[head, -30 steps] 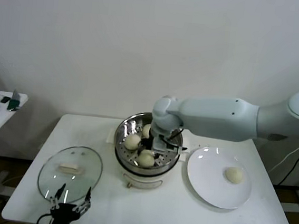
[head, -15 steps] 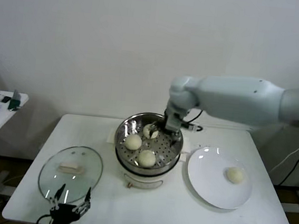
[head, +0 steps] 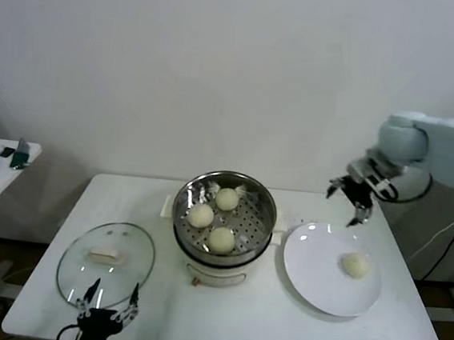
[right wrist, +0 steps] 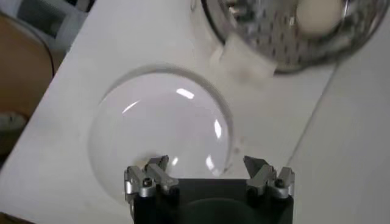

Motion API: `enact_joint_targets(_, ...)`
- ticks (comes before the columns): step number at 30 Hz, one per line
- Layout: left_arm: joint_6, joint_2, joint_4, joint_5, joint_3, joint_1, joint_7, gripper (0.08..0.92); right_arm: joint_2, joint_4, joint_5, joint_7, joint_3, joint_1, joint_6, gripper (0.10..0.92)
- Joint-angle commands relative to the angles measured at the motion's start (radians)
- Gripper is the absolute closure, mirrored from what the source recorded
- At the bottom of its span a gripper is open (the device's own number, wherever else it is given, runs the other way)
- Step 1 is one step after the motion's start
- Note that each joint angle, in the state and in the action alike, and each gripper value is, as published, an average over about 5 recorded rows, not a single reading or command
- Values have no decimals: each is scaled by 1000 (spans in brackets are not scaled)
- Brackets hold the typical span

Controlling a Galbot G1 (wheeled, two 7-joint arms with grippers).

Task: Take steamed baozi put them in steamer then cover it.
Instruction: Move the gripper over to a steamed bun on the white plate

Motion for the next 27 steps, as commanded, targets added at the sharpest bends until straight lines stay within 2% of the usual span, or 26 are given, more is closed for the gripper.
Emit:
enact_joint_targets(1,-1,-6,-1,4,-1,4,0,177,-231,-22,-55,60,94,-256,-227,203)
enact_joint_targets(12,-3,-21,9,22,6,9,-1,177,-177,-209,-195,108,401,-614,-222,203)
enact_joint_targets(20,-4,-21,14,26,4,13,-1,177,-101,-316,-221,108,481,-700,-202,203)
enact_joint_targets(27,-4,-19,13,27,3,15,-1,177,-68,-347,-225,122,515,-745,-200,203)
